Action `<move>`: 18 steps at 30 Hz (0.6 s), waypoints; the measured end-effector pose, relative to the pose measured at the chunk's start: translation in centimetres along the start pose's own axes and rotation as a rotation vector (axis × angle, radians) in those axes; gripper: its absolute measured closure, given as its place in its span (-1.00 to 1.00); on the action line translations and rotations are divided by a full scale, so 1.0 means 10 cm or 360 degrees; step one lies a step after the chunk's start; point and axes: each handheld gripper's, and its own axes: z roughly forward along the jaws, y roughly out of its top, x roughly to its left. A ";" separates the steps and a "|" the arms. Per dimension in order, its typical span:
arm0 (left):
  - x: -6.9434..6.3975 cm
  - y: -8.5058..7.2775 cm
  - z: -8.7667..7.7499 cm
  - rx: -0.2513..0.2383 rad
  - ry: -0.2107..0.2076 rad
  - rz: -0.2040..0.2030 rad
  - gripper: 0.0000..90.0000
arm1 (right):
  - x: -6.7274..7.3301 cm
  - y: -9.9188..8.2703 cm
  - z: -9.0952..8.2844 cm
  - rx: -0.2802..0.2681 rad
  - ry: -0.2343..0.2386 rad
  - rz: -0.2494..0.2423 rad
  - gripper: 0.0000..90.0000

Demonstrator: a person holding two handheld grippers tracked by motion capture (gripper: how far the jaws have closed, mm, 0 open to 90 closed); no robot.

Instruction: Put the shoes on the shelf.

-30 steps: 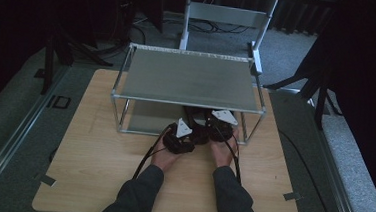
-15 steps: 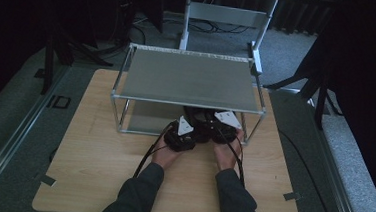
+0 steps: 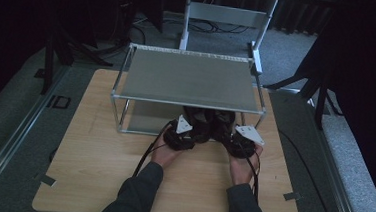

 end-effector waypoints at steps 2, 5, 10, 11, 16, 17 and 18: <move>0.01 0.00 0.00 0.0002 -0.0006 -0.0004 0.02 | -0.01 -0.03 0.05 0.0045 0.0034 0.0019 -0.04; 0.01 0.00 0.00 -0.0003 -0.0010 -0.0013 0.02 | 0.00 -0.07 0.14 0.0078 0.0052 0.0020 -0.19; 0.04 0.00 0.02 0.0003 -0.0003 -0.0038 0.03 | 0.03 -0.10 0.33 0.0091 0.0045 0.0037 -0.36; 0.04 0.00 0.02 0.0002 -0.0006 -0.0036 0.03 | 0.04 -0.10 0.37 0.0091 0.0043 0.0030 -0.40; 0.05 0.01 0.03 0.0006 -0.0021 -0.0024 0.03 | 0.05 -0.08 0.49 0.0112 -0.0011 0.0057 -0.42; 0.05 0.01 0.03 0.0006 -0.0023 -0.0024 0.03 | 0.05 -0.07 0.48 0.0118 -0.0011 0.0062 -0.40; 0.06 0.01 0.03 0.0006 -0.0025 -0.0024 0.03 | 0.06 -0.07 0.48 0.0119 -0.0013 0.0066 -0.39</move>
